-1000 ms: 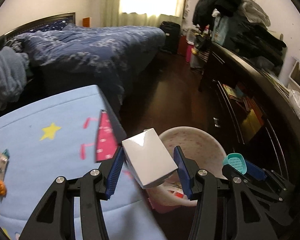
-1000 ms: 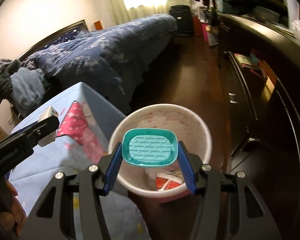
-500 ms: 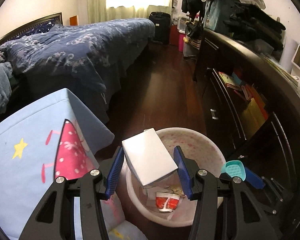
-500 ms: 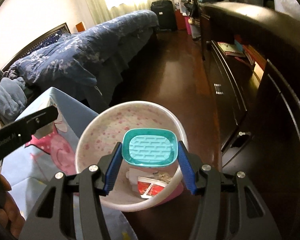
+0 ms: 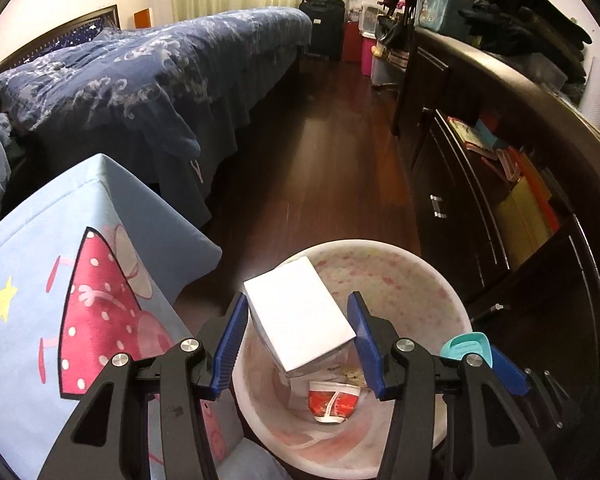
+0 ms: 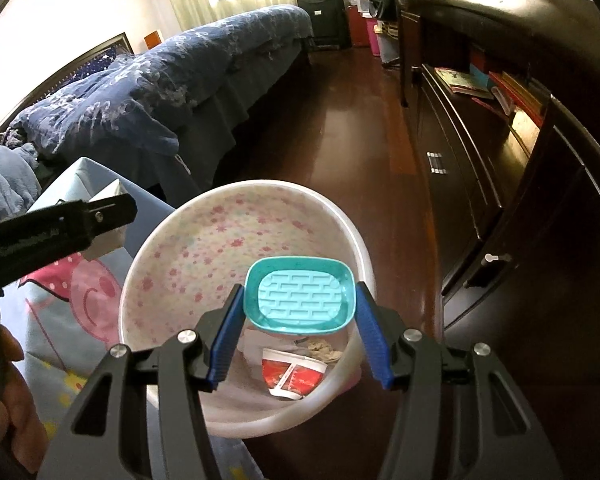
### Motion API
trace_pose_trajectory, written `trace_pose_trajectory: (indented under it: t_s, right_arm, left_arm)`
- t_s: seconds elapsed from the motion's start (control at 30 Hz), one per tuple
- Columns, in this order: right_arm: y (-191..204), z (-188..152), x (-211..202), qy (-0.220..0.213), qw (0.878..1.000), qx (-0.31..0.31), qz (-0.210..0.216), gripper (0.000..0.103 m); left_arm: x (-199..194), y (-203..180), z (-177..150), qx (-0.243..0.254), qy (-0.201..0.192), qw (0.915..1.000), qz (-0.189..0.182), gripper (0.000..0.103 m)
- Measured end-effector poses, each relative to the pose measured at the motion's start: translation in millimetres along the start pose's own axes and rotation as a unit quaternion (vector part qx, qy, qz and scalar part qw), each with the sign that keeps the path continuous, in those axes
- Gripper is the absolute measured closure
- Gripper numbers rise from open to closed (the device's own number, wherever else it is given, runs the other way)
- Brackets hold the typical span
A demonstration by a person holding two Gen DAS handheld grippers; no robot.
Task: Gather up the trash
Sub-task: 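Carry box and soap dish over the wastebasket and open both tools, then move both tools back over the remaining trash on the table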
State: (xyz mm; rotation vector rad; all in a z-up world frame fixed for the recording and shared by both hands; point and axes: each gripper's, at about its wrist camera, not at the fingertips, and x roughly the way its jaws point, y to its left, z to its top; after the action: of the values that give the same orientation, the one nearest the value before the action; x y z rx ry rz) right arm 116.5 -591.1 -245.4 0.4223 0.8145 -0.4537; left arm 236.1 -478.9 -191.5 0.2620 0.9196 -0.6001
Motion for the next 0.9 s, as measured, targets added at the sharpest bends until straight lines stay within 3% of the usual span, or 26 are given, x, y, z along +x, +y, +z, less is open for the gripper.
trace_pose_trajectory:
  t_s: [0.23, 0.3, 0.37, 0.43, 0.5, 0.9]
  right_arm:
    - [6.0, 0.3, 4.5, 0.002, 1.000, -0.014, 0.001, 0.047]
    - [9.0, 0.5, 6.0, 0.001, 1.000, -0.021, -0.004, 0.047]
    - [12.1, 0.6, 6.2, -0.002, 1.000, -0.028, -0.009, 0.038]
    - [13.5, 0.6, 4.7, -0.007, 0.999, -0.029, -0.012, 0.031]
    - [14.8, 0.9, 3.3, -0.009, 0.999, -0.030, -0.013, 0.030]
    - [29.6, -2.5, -15.5, -0.008, 0.999, -0.040, -0.011, 0.030]
  left_arm:
    - [7.7, 2.2, 1.4, -0.008, 0.013, 0.9999, -0.002, 0.051]
    - [8.1, 3.5, 1.9, -0.011, 0.013, 0.9998, -0.002, 0.042]
    - [7.2, 5.4, 2.5, -0.014, 0.010, 0.9998, -0.001, 0.030]
    - [2.7, 6.1, 3.2, -0.013, -0.001, 0.9999, 0.004, 0.026]
    - [-0.3, 7.8, 4.6, -0.011, -0.007, 0.9999, 0.005, 0.020]
    - [-34.4, 34.0, -1.6, -0.034, -0.030, 0.9990, 0.000, 0.019]
